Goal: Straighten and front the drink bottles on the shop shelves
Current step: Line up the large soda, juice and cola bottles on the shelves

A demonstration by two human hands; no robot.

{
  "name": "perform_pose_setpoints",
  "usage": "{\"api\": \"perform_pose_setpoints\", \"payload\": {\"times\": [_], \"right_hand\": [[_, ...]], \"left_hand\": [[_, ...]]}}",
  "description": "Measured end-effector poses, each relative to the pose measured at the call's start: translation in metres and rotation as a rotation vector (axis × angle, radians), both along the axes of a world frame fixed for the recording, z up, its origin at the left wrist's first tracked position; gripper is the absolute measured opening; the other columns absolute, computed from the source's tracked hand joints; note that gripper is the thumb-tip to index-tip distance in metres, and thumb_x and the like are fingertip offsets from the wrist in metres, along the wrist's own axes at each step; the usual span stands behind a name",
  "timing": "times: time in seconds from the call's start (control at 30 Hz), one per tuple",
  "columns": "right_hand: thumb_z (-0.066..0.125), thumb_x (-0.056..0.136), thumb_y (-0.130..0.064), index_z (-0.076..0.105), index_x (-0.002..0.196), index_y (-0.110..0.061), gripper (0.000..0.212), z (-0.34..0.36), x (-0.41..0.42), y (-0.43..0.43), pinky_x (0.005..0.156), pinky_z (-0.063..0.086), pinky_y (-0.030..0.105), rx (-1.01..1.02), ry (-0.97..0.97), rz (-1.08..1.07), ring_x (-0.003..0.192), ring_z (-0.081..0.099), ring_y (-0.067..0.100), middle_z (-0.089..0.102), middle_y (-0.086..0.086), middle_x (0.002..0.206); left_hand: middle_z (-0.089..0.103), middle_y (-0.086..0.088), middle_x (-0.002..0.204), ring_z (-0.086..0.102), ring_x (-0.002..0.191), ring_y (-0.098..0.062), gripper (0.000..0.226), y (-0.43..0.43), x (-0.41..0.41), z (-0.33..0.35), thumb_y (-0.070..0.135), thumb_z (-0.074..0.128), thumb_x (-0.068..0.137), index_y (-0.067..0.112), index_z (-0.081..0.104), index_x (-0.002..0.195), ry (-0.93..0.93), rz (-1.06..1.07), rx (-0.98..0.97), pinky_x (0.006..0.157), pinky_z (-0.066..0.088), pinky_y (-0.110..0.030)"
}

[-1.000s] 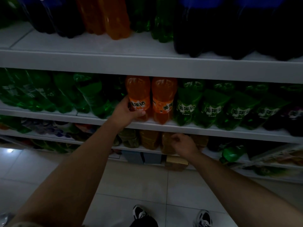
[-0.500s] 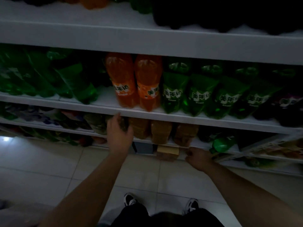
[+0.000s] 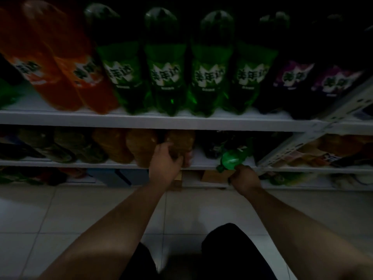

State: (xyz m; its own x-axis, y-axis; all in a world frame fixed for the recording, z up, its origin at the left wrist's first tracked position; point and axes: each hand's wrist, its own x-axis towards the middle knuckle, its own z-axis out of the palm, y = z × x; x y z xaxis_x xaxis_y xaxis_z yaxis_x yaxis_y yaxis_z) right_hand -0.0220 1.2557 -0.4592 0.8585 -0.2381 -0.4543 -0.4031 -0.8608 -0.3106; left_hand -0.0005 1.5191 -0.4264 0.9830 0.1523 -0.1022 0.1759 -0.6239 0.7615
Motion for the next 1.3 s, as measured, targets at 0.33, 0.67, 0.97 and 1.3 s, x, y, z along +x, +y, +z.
{"api": "perform_pose_setpoints", "payload": {"times": [0.33, 0.67, 0.97, 1.3], "right_hand": [[0.056, 0.084, -0.018, 0.018, 0.149, -0.030, 0.077, -0.047, 0.050, -0.035, 0.106, 0.028, 0.047, -0.415, -0.063, 0.543, 0.137, 0.019, 0.038, 0.015, 0.009, 0.154], [0.065, 0.078, -0.017, 0.033, 0.145, -0.024, 0.075, -0.059, 0.066, -0.060, 0.096, 0.038, 0.055, -0.377, -0.275, 0.717, 0.131, 0.031, 0.040, 0.038, 0.012, 0.144], [0.089, 0.058, -0.024, 0.053, 0.127, -0.016, 0.078, -0.009, 0.068, -0.102, 0.088, 0.040, 0.023, 0.380, -0.529, -0.030, 0.102, 0.053, 0.011, 0.055, -0.008, 0.110], [0.089, 0.060, -0.015, 0.048, 0.130, -0.017, 0.081, -0.010, 0.082, -0.098, 0.095, 0.045, 0.029, 0.681, -0.376, -0.217, 0.113, 0.056, 0.019, 0.058, 0.001, 0.119]], "left_hand": [[0.056, -0.013, 0.122, 0.054, 0.115, -0.027, 0.058, -0.099, 0.023, -0.057, 0.018, 0.070, 0.084, 0.006, 0.045, 0.135, 0.234, -0.214, -0.101, 0.099, 0.042, -0.032], [0.051, -0.014, 0.135, 0.046, 0.127, -0.026, 0.080, -0.146, 0.082, -0.051, 0.034, 0.081, 0.073, 0.006, 0.041, 0.136, 0.047, -0.107, -0.126, 0.102, 0.033, -0.023], [0.061, -0.010, 0.126, 0.055, 0.118, -0.023, 0.059, -0.136, 0.094, -0.047, 0.027, 0.083, 0.073, 0.010, 0.058, 0.124, 0.118, -0.157, -0.272, 0.095, 0.039, -0.023], [0.062, -0.003, 0.123, 0.058, 0.115, -0.020, 0.068, -0.124, 0.092, -0.052, 0.038, 0.086, 0.053, 0.031, 0.057, 0.113, 0.227, -0.147, -0.417, 0.100, 0.047, -0.046]]}}
